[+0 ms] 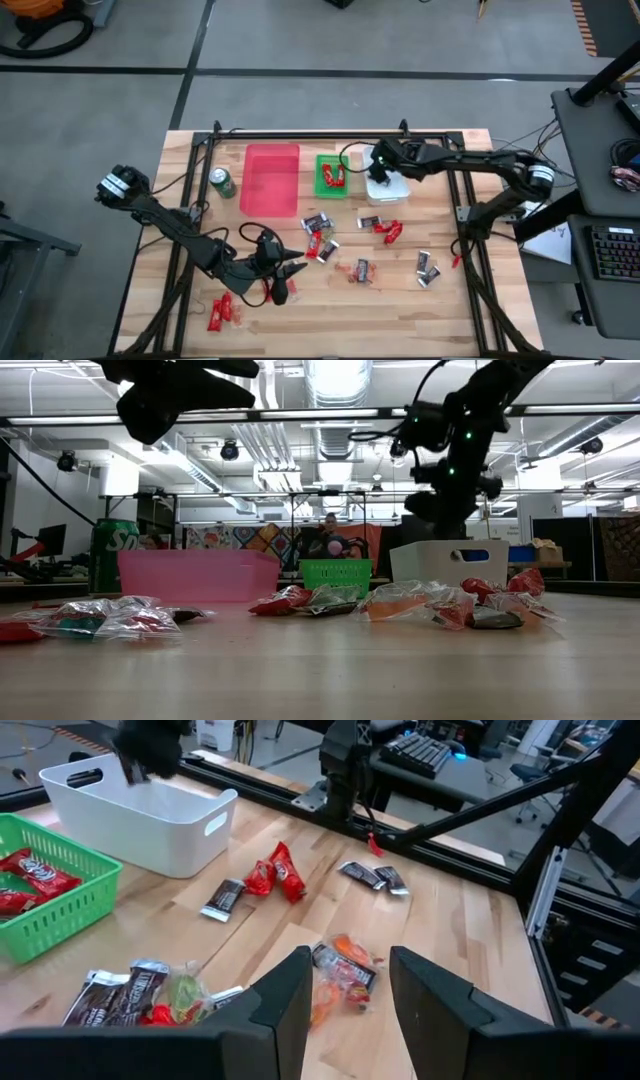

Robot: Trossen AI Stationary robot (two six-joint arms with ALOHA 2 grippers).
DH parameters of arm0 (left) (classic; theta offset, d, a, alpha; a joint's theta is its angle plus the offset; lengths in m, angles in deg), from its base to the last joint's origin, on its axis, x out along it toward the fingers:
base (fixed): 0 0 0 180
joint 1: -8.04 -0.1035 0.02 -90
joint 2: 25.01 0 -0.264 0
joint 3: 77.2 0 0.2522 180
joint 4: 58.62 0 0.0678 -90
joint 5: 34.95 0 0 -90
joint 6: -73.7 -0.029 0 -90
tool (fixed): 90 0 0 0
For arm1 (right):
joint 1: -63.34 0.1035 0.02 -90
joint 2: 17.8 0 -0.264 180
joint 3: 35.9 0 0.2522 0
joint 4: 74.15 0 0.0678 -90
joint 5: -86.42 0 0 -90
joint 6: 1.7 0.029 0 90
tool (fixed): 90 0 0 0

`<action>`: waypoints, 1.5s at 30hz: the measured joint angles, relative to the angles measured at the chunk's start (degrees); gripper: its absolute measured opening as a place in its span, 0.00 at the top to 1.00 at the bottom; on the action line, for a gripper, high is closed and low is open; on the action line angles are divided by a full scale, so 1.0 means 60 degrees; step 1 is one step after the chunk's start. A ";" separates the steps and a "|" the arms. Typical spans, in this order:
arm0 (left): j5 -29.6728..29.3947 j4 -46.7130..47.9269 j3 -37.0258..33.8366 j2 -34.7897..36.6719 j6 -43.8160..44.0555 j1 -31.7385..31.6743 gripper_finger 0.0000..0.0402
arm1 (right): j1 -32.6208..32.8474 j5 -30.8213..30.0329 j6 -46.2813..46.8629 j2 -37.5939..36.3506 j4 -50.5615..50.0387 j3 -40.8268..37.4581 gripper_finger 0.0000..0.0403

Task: Sort candy
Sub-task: Put the brown chocolate into the white bin, then put the blue gummy into the red bin

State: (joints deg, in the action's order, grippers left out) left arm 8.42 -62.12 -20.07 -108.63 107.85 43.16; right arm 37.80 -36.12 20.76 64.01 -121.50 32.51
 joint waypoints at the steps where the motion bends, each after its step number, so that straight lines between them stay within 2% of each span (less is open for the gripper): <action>1: 0.0000 0.0039 0.0000 0.0003 0.0000 0.0000 0.70 | 0.0001 0.0000 0.0005 0.0099 0.0012 0.0000 0.86; 7: 0.0000 0.0055 0.0000 0.0007 -0.0048 -0.0011 0.70 | 0.0000 0.0000 -0.0007 0.0542 0.0220 -0.0004 0.74; 12: 0.0004 0.0055 0.0000 0.0007 -0.0071 -0.0011 0.70 | 0.0080 0.0000 -0.0022 0.0477 0.0245 -0.0004 0.68; 17: 0.0008 0.0074 0.0000 0.0007 0.0006 -0.0011 0.70 | 0.0476 0.0020 -0.0019 -0.0142 0.0212 -0.0004 0.68; 23: 0.0497 0.0502 0.0000 0.0015 0.0762 -0.0011 0.70 | 0.1304 0.0949 -0.0020 -0.1181 0.0213 -0.0004 0.67; 28: 0.1017 0.2395 0.0028 0.0015 0.2983 -0.0015 0.70 | 0.2319 0.1508 0.0020 -0.1904 0.0217 -0.0004 0.68; 34: 0.1565 0.6129 0.0467 0.0005 0.7047 -0.0057 0.70 | 0.3676 0.1508 0.0094 -0.2125 0.0378 -0.0004 0.68; 37: 0.2214 0.7678 0.0660 -0.0103 0.8877 -0.0176 0.70 | 0.4177 0.1508 0.0136 -0.2066 0.0631 -0.0004 0.67; 41: 0.2851 0.8315 0.0674 -0.0366 1.0074 -0.0238 0.70 | 0.4551 0.1504 0.0135 -0.2048 0.0811 -0.0004 0.68; 45: 0.2908 0.8310 0.0674 -0.0705 1.0515 -0.0248 0.70 | 0.4615 0.1501 0.0147 -0.2048 0.0902 -0.0004 0.68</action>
State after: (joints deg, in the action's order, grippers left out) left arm 25.87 -12.26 -16.02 -112.86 170.95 41.67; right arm 65.49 -27.11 21.65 51.72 -116.09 32.49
